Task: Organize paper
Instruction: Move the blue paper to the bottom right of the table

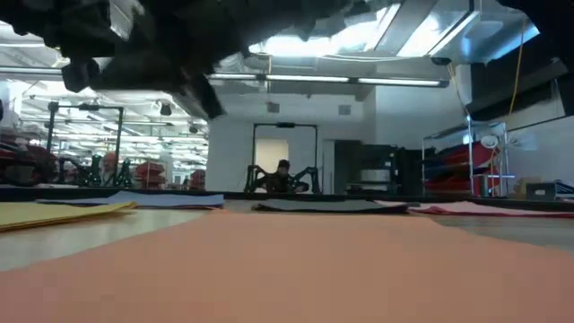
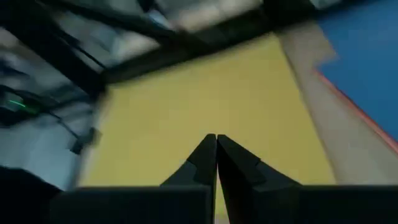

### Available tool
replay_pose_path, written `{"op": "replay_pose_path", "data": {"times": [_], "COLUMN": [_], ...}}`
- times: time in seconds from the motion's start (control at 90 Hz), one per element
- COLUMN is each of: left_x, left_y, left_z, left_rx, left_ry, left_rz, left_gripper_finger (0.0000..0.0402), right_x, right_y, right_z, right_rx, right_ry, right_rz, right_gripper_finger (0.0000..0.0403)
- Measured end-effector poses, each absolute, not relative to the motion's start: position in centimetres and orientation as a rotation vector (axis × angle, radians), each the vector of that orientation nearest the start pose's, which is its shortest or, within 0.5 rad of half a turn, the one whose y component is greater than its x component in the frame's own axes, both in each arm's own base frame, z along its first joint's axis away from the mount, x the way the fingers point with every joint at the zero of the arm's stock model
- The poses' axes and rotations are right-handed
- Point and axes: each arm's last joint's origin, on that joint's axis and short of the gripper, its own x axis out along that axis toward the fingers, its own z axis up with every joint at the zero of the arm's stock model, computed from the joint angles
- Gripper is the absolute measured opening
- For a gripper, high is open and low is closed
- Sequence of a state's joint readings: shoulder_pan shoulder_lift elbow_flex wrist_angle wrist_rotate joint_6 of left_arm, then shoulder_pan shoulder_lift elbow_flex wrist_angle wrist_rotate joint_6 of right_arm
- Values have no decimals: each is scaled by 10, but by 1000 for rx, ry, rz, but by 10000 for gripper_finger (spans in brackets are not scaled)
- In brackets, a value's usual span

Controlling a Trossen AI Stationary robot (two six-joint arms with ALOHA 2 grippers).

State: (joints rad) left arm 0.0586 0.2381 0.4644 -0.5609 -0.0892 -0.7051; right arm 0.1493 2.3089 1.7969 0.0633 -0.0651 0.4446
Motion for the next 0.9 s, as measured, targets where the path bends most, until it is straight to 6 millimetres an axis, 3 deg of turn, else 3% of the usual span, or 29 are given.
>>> {"op": "replay_pose_path", "data": {"times": [0.333, 0.7, 0.9], "left_x": [79, 79, 77], "left_y": [8, 9, 12], "left_z": [247, 246, 244], "left_rx": [-690, -681, -664], "left_ry": [269, 260, 254], "left_rz": [280, 324, 419], "left_gripper_finger": [0, 0, 0], "right_x": [523, 480, 459], "right_y": [29, -12, -21], "right_z": [184, 220, 211], "right_rx": [490, 115, 18], "right_ry": [256, 652, 912], "right_rz": [143, -123, -48], "right_gripper_finger": [0, 0, 27]}}
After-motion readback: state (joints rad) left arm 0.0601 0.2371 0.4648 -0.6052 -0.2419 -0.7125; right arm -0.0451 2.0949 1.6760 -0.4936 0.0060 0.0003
